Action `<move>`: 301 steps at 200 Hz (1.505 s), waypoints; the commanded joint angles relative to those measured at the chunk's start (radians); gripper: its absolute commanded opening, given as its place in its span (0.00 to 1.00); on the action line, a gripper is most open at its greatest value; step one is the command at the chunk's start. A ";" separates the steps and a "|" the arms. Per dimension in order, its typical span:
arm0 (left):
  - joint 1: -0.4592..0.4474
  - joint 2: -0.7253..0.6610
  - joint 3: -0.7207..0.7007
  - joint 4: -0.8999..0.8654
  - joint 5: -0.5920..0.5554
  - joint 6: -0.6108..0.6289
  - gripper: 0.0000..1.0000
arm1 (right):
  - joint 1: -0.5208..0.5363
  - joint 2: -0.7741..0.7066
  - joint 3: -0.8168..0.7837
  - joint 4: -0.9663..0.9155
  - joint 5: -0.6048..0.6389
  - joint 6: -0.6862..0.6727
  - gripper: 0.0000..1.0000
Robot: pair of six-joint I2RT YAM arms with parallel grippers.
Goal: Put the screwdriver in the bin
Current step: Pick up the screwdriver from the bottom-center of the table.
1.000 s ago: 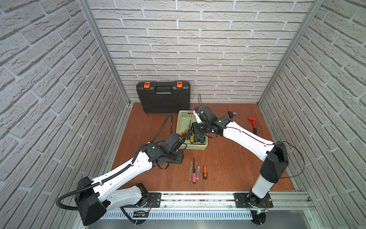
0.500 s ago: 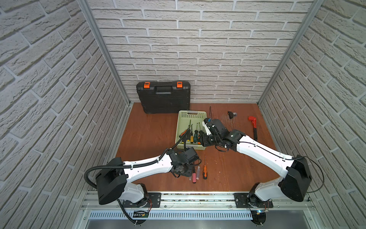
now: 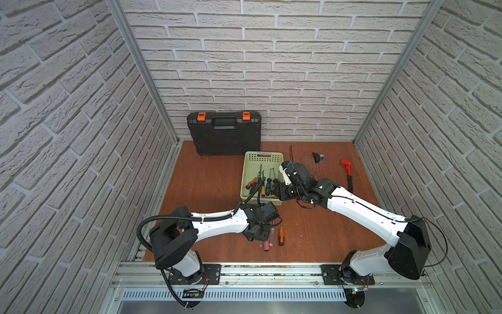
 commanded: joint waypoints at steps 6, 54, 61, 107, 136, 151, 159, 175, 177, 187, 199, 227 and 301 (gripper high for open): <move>0.006 0.024 0.014 0.004 -0.029 -0.008 0.38 | 0.001 -0.028 -0.011 0.002 0.012 0.010 0.41; 0.012 0.050 0.011 0.028 -0.024 -0.005 0.36 | 0.002 -0.032 -0.008 -0.011 0.023 0.007 0.41; 0.014 0.056 0.013 0.026 -0.025 -0.007 0.36 | 0.001 -0.033 -0.007 -0.016 0.028 0.006 0.41; 0.021 0.081 0.005 0.038 -0.030 -0.012 0.33 | 0.001 -0.044 -0.007 -0.029 0.035 0.013 0.40; 0.021 0.083 -0.009 0.049 -0.017 -0.018 0.28 | 0.001 -0.047 0.001 -0.042 0.049 0.007 0.40; 0.021 0.087 -0.017 0.049 -0.009 -0.020 0.25 | 0.001 -0.044 0.009 -0.044 0.054 0.005 0.40; 0.021 0.089 -0.020 0.048 -0.008 -0.020 0.22 | 0.001 -0.044 0.010 -0.042 0.054 0.005 0.40; 0.021 0.089 -0.027 0.046 -0.003 -0.020 0.15 | 0.001 -0.042 0.014 -0.038 0.057 0.003 0.40; 0.021 0.088 -0.028 0.046 -0.003 -0.022 0.14 | 0.000 -0.042 0.015 -0.038 0.057 0.004 0.40; 0.021 0.078 -0.037 0.042 -0.003 -0.027 0.11 | -0.001 -0.039 0.018 -0.038 0.057 0.004 0.40; 0.021 0.057 -0.050 0.032 -0.004 -0.039 0.08 | -0.001 -0.038 0.019 -0.034 0.055 0.003 0.40; 0.025 -0.014 -0.063 -0.022 -0.022 -0.055 0.06 | 0.000 -0.026 0.028 -0.027 0.050 0.002 0.39; 0.018 -0.384 -0.047 -0.243 -0.024 -0.049 0.05 | -0.003 0.004 0.118 -0.080 0.121 -0.081 0.39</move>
